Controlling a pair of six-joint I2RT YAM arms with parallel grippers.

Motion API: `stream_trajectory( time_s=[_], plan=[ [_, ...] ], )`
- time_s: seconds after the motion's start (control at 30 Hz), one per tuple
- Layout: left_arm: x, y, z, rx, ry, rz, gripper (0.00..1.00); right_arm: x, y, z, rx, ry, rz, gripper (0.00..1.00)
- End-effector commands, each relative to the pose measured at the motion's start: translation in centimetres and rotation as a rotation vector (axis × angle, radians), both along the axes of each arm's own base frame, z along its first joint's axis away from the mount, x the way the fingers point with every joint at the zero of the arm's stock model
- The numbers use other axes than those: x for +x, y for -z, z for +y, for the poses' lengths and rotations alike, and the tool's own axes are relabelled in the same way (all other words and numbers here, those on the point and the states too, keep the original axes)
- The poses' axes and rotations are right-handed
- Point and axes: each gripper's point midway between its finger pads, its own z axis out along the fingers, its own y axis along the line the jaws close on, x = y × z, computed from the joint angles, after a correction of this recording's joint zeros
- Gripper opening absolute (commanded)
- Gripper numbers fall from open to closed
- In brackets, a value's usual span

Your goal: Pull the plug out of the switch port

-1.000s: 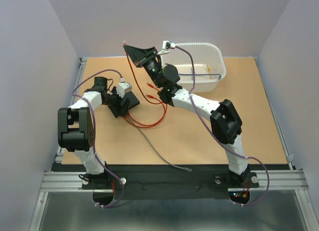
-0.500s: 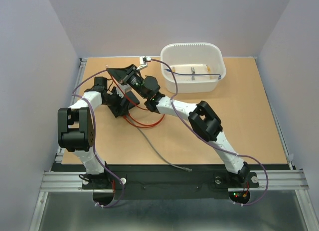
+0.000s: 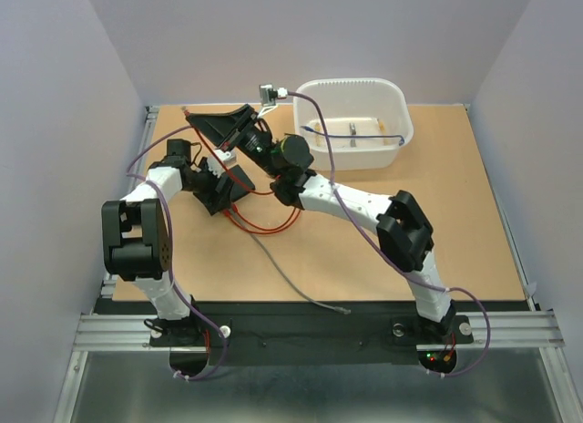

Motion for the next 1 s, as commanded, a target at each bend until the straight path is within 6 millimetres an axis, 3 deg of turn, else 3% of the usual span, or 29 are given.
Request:
stream_trajectory(
  time_s=[0.0, 0.17, 0.27, 0.37, 0.43, 0.53, 0.63, 0.8, 0.97],
  plan=[
    [1.0, -3.7, -0.1, -0.019, 0.007, -0.085, 0.89, -4.3, -7.9, -4.5, 0.110, 0.049, -0.261, 0.00],
    [0.6, -4.2, -0.3, -0.022, 0.015, -0.089, 0.89, -4.0, -7.9, -4.8, 0.054, 0.173, -0.382, 0.00],
    [-0.5, -4.8, -0.8, -0.043, 0.055, -0.093, 0.89, -2.5, -5.9, -4.2, -0.005, 0.252, -0.390, 0.01],
    [-2.3, -5.8, -2.5, -0.100, 0.144, -0.106, 0.89, -0.7, -3.3, -4.0, -0.058, 0.322, -0.345, 0.00],
    [-4.1, -7.3, -4.9, -0.127, 0.232, -0.152, 0.89, 1.3, -2.5, -4.9, -0.065, 0.429, -0.279, 0.00],
    [-6.9, -7.3, -8.0, -0.147, 0.355, -0.167, 0.92, 2.3, -2.6, -6.0, -0.096, 0.547, -0.289, 0.00],
    [-7.9, -7.0, -8.9, -0.148, 0.390, -0.182, 0.93, 3.7, -2.8, -8.2, -0.163, 0.766, -0.284, 0.01],
    [-7.9, -4.5, -9.4, -0.099, 0.393, -0.192, 0.95, 5.5, -2.9, -12.8, -0.282, 1.060, -0.233, 0.01],
    [-6.7, -1.6, -10.6, -0.027, 0.373, -0.191, 0.95, 5.4, -2.7, -15.4, -0.336, 1.155, -0.197, 0.00]
  ],
)
